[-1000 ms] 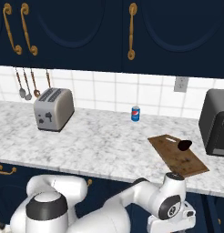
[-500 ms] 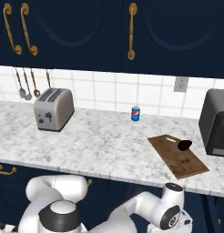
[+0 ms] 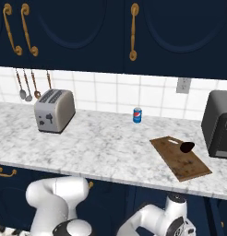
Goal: Place the appropriate cutting tool for cutting the avocado skin on the cutting board.
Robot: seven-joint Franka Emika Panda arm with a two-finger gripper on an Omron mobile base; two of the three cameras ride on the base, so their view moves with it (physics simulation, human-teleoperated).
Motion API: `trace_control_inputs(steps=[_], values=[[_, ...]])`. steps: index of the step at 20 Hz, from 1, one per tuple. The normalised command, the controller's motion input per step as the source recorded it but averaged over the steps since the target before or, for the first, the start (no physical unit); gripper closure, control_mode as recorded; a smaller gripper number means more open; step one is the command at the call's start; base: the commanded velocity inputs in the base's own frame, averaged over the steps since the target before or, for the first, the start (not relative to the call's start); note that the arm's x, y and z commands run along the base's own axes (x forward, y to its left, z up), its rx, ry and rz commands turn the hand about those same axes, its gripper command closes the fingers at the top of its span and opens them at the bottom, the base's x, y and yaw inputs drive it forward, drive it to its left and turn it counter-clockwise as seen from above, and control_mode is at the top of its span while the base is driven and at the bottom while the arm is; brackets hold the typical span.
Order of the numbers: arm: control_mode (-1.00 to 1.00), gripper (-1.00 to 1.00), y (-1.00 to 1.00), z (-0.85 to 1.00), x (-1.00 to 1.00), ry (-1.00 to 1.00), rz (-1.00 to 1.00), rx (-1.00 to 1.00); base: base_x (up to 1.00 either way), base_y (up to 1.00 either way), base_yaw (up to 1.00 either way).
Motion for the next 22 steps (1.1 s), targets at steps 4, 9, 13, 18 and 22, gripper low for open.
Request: trace_control_inputs(steps=[4, 9, 13, 18, 22], values=[[-1.0, 1.0, 0.0, -0.75, -0.02, 0.0, 0.03, 0.0, 0.0, 0.0, 0.0], [-1.0, 1.0, 0.13, -0.24, 0.0, 0.0, 0.05, 0.07, 0.0, 0.0, 0.0], [-1.0, 1.0, 0.29, 0.79, -0.42, 0.0, 0.05, 0.05, 0.0, 0.0, 0.0], [-1.0, 1.0, 0.16, 1.0, -0.62, 0.01, 0.09, 0.01, 0.0, 0.0, 0.0], [-1.0, 1.0, 0.28, 1.0, -0.81, 0.05, 0.13, 0.0, 0.0, 0.0, 0.0]])
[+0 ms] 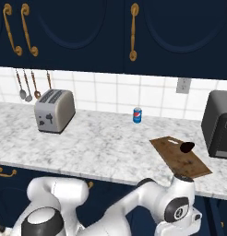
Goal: Place the appropriate cutting tool for cutting the avocado skin on the cutting board.
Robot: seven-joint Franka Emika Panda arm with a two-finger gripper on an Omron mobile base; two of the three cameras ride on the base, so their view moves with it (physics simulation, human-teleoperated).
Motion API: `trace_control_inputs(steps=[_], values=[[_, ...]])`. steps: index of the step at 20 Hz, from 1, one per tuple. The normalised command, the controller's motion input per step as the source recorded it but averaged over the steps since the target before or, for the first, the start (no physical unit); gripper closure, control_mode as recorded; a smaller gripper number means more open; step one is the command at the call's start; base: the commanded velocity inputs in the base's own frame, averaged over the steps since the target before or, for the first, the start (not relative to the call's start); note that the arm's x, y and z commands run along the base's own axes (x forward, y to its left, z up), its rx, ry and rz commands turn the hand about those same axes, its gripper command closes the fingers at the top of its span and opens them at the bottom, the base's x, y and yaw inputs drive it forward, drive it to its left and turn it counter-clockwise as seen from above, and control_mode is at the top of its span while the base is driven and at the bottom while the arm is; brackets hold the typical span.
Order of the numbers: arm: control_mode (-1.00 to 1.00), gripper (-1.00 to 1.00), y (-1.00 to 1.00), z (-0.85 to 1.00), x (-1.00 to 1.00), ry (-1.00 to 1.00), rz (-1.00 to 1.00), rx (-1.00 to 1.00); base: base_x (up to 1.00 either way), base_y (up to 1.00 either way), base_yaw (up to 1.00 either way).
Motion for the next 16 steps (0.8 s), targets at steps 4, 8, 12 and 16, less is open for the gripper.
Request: trace_control_inputs(steps=[4, 8, 12, 16], values=[[-1.0, 1.0, 0.15, 1.0, -0.29, 0.05, 0.16, 0.0, 0.0, 0.0, 0.0], [-1.0, 1.0, 0.0, 1.0, 0.03, 0.0, 0.12, 0.0, 0.0, 0.0, 0.0], [-1.0, 1.0, -0.01, 1.0, 0.26, 0.0, 0.06, 0.02, 0.0, 0.0, 0.0], [-1.0, 1.0, -0.23, 1.0, 0.64, 0.0, 0.08, 0.07, 0.0, 0.0, 0.0]])
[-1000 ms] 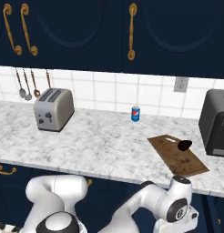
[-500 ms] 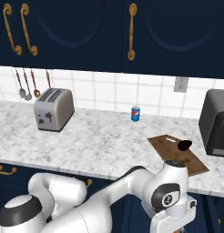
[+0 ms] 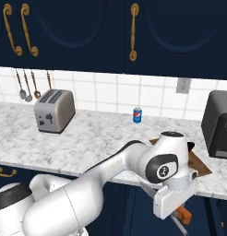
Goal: Place the appropriate cutting tool for cutting the avocado skin on the cutting board.
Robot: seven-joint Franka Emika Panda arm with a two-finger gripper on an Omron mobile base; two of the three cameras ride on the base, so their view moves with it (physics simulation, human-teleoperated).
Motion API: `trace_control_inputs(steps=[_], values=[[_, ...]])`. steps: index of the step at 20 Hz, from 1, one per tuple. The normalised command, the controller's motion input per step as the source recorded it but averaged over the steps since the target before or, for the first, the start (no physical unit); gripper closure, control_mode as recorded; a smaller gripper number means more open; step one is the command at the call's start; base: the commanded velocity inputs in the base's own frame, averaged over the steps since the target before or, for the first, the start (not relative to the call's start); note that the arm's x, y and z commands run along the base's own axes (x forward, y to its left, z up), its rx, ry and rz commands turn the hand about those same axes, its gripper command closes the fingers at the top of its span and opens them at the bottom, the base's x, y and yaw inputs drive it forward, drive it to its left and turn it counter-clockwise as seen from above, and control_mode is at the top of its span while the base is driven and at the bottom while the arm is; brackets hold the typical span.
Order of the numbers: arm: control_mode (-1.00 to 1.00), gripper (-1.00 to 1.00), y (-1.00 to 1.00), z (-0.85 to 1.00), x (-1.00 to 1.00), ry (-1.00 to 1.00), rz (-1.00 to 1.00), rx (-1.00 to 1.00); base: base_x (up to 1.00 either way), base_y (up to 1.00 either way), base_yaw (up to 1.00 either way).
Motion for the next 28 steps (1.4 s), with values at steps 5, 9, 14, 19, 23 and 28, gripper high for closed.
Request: trace_control_inputs(steps=[5, 9, 14, 19, 23, 28], values=[[-1.0, 1.0, -0.42, 0.7, 0.83, -0.02, 0.11, 0.15, 0.0, 0.0, 0.0], [-1.0, 1.0, -0.26, 0.17, 0.94, -0.07, 0.17, 0.19, 0.0, 0.0, 0.0], [-1.0, 1.0, -0.01, -0.03, 0.89, -0.11, 0.19, 0.15, 0.0, 0.0, 0.0], [-1.0, 1.0, 0.0, -0.34, 0.53, -0.2, 0.17, 0.02, 0.0, 0.0, 0.0], [-1.0, 1.0, 0.08, -0.72, 0.35, -0.21, 0.02, -0.07, 0.0, 0.0, 0.0], [-1.0, 1.0, 0.22, -0.67, 0.42, -0.12, -0.01, -0.13, 0.0, 0.0, 0.0]])
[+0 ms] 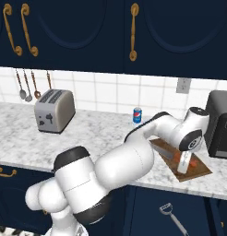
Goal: Place the appropriate cutting tool for cutting the avocado skin on the cutting board.
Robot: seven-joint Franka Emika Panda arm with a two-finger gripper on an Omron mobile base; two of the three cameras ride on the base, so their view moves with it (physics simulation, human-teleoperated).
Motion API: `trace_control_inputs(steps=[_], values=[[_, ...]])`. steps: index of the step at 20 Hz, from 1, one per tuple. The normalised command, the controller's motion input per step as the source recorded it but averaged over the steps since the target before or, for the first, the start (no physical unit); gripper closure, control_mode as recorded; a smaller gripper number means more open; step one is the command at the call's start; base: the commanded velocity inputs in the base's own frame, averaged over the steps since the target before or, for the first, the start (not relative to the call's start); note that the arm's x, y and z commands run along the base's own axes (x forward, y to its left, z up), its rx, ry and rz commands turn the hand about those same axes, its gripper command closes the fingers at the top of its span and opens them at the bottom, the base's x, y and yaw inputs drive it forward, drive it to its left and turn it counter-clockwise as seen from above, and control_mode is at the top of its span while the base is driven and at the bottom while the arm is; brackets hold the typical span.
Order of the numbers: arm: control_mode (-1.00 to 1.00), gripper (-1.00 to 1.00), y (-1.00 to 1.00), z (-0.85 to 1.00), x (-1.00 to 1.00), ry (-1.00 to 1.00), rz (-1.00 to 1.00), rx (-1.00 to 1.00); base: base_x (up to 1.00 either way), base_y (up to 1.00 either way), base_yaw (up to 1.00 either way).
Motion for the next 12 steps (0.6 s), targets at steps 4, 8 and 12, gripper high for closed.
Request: trace_control_inputs(steps=[4, 8, 12], values=[[-1.0, 1.0, -0.07, -0.33, 0.68, -0.06, 0.0, 0.0, 0.0, 0.0, 0.0], [-1.0, 1.0, -0.16, -0.34, 0.58, 0.0, 0.0, 0.0, 0.0, 0.0, 0.0], [-1.0, 1.0, -0.51, -0.34, 0.43, 0.0, 0.04, 0.04, 0.0, 0.0, 0.0]])
